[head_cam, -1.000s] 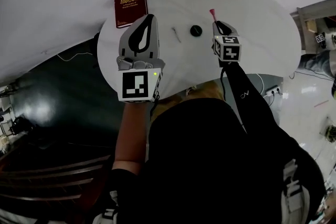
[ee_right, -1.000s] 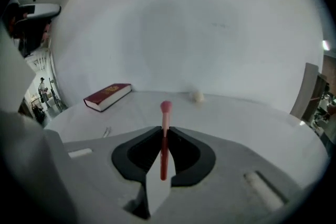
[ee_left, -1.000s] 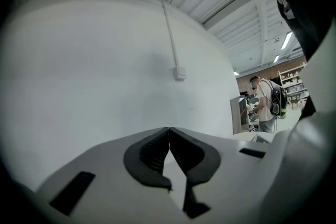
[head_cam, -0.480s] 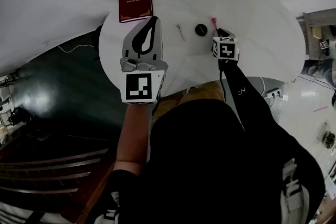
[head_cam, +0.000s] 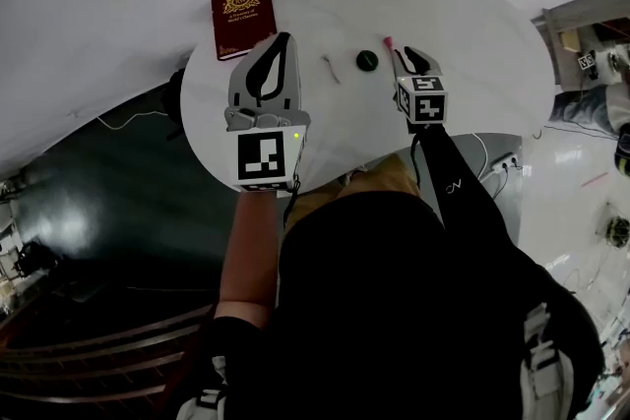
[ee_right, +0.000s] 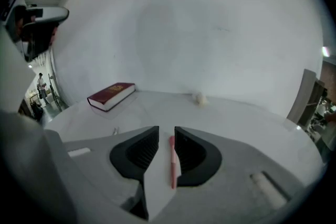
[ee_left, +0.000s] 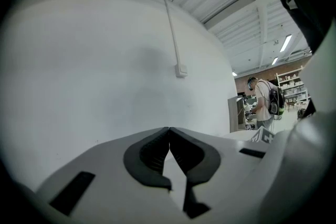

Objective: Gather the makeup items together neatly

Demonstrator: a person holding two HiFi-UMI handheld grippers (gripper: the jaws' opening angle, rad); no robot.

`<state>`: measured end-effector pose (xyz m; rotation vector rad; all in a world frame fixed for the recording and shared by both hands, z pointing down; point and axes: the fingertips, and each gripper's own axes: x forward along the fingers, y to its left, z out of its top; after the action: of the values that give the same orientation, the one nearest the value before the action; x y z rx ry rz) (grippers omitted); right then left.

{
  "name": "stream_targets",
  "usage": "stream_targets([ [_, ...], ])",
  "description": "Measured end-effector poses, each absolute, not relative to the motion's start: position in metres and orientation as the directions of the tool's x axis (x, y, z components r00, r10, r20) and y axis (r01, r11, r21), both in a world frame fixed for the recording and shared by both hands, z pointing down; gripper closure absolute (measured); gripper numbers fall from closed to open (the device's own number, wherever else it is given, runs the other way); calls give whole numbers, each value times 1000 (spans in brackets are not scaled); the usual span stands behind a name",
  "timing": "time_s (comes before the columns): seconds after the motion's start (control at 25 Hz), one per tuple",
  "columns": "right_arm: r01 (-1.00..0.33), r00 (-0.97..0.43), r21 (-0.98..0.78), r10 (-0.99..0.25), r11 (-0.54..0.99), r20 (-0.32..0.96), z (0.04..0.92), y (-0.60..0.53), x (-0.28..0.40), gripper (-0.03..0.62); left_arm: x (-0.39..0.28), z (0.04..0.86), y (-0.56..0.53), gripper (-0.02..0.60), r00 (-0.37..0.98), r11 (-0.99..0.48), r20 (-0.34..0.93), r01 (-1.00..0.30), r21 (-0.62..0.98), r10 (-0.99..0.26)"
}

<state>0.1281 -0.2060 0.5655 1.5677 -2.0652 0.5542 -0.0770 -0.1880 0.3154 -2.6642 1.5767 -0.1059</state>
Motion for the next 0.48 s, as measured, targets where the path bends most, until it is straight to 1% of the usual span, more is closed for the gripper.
stream_targets([
  [0.2, -964, -225, 20, -854, 265, 470, 492, -201, 120, 516, -64, 315, -188, 571, 549, -553, 65, -831, -64, -833],
  [0.36, -974, -201, 18, -897, 226, 395, 455, -184, 126, 516, -39, 304, -177, 572, 656, -654, 6, -751, -87, -755],
  [0.48, -978, -184, 24, -916, 206, 356, 438, -168, 131, 516, -27, 306, -170, 572, 691, -689, 16, -718, -100, -723],
])
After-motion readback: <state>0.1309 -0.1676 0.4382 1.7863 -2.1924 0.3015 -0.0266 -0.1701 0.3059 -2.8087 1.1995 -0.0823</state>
